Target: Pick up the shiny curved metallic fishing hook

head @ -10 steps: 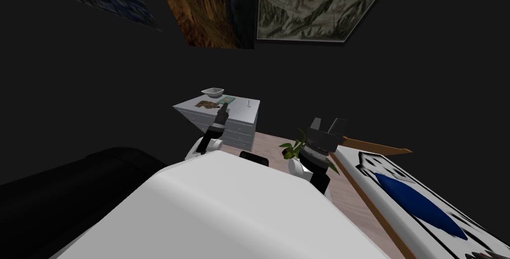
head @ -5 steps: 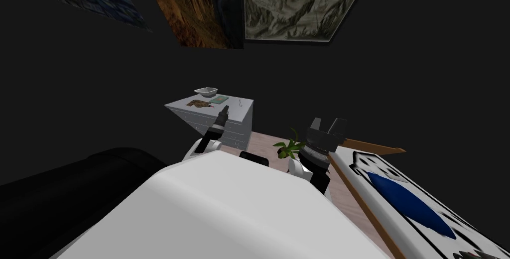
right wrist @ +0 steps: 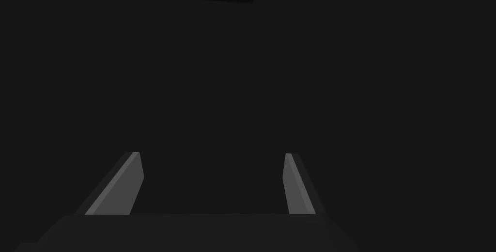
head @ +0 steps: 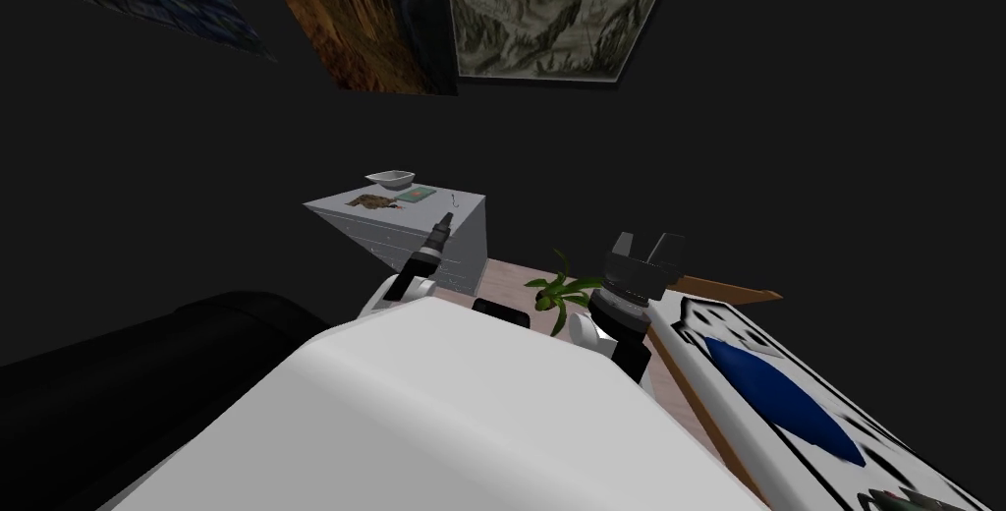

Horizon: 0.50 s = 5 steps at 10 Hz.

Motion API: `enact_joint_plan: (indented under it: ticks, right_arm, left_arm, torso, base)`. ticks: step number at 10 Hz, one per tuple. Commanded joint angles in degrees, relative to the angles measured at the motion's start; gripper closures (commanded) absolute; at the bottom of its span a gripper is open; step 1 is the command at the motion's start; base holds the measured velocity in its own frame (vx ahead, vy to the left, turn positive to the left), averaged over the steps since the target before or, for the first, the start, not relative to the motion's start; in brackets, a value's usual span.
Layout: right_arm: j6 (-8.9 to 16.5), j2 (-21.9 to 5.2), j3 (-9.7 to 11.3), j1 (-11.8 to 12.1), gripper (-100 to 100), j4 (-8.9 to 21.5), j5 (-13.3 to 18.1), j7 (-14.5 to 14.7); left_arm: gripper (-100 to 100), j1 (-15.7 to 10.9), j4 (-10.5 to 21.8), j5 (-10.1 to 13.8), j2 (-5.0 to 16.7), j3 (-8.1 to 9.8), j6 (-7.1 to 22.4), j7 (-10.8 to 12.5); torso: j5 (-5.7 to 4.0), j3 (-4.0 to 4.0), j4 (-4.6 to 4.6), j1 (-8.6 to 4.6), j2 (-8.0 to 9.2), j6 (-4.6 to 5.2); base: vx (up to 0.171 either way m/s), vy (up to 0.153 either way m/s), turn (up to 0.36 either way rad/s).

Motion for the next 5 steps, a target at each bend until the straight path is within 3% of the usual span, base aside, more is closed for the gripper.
enact_joint_plan:
  ticks: [1, 3, 5]
  right_arm:
    - [0.0, 0.0, 0.0, 0.0, 0, 0.0, 0.0, 0.0]
    - [0.0, -0.01, -0.01, 0.0, 0, 0.0, 0.0, 0.0]
    - [0.0, -0.02, -0.01, 0.0, 0, 0.0, 0.0, 0.0]
  left_arm:
    - [-100, 0.34, -0.01, -0.34, 0.08, 0.49, 2.23, -1.14]
    - [-100, -0.23, 0.42, -1.09, 0.1, 1.38, 5.07, -2.45]
    - [-100, -1.53, 1.02, -2.14, 0.06, 2.57, 8.12, -3.69]
  torso:
    - [0.0, 0.0, 0.0, 0.0, 0.0, 0.0]
    - [0.07, 0.05, 0.02, 0.34, 0.09, 0.0]
    - [0.13, 0.02, 0.01, 0.6, 0.04, 0.0]
  base:
    - [0.048, -0.265, 0.001]
    - [0.044, -0.201, -0.008]
    - [0.067, -0.141, -0.007]
